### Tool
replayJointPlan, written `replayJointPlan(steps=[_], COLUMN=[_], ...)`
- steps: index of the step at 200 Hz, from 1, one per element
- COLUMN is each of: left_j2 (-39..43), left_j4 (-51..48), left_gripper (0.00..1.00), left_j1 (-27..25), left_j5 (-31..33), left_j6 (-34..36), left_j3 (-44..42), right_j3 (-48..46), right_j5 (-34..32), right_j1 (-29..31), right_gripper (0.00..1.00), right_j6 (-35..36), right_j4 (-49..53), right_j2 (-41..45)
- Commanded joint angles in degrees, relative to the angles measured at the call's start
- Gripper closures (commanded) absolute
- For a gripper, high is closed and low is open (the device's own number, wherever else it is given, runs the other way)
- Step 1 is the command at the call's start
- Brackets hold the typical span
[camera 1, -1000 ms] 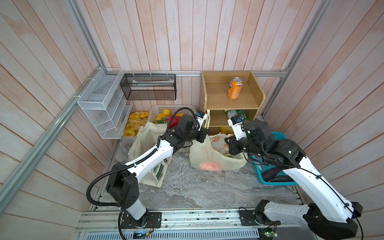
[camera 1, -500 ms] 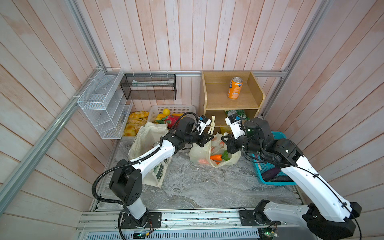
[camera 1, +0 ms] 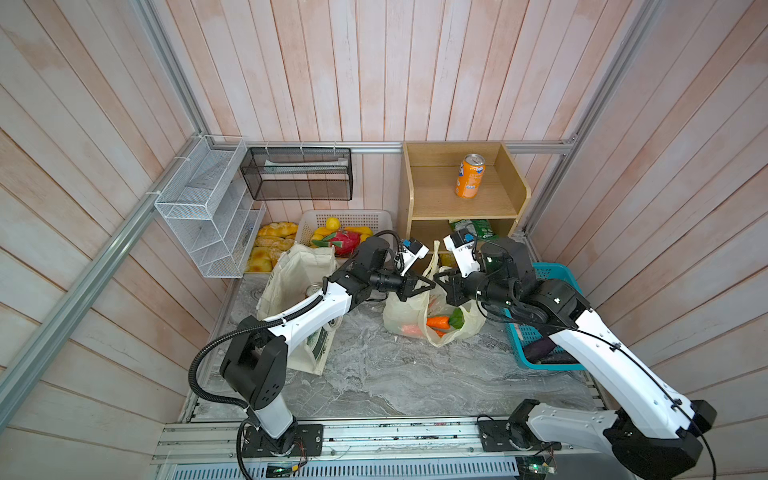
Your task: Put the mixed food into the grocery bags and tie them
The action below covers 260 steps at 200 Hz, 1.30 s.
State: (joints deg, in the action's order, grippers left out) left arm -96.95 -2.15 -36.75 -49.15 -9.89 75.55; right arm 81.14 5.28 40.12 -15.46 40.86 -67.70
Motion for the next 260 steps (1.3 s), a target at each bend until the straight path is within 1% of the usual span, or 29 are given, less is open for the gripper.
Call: replayJointPlan(steps=[1, 25, 88, 152, 220, 260], left_j2=[1.66, 2.36, 1.76, 1.76, 1.33, 1.35], left_j4=[3.79, 5.18, 9.07, 10.41, 13.4, 14.24], left_gripper=[0.98, 0.97, 0.92, 0.86, 0.8, 0.79], left_j1=[0.19, 0.18, -1.12, -1.73, -2.11, -2.53], left_j5=[-4.73, -5.51, -7.46, -11.56, -12.13, -11.37], left_j6=[-0.74, -1.04, -3.61, -4.17, -5.76, -6.24], left_j3=[-1.06, -2.01, -1.94, -2.51, -2.95, -3.35], right_j3=[-1.89, -3.68, -6.81, -7.84, -9.29, -9.51], right_j5=[2.87, 4.47, 6.04, 5.55, 6.51, 7.44], right_j1=[-2.04, -3.6, -4.18, -4.41, -4.44, -4.5], right_gripper=[1.0, 1.0, 1.0, 1.0, 1.0, 1.0], right_j6=[-1.51, -2.51, -4.35, -5.06, -6.58, -7.2], right_j4=[-3.67, -5.56, -8.77, -10.37, -11.68, -12.36], right_j2=[0.22, 1.07, 1.61, 1.19, 1.26, 1.06])
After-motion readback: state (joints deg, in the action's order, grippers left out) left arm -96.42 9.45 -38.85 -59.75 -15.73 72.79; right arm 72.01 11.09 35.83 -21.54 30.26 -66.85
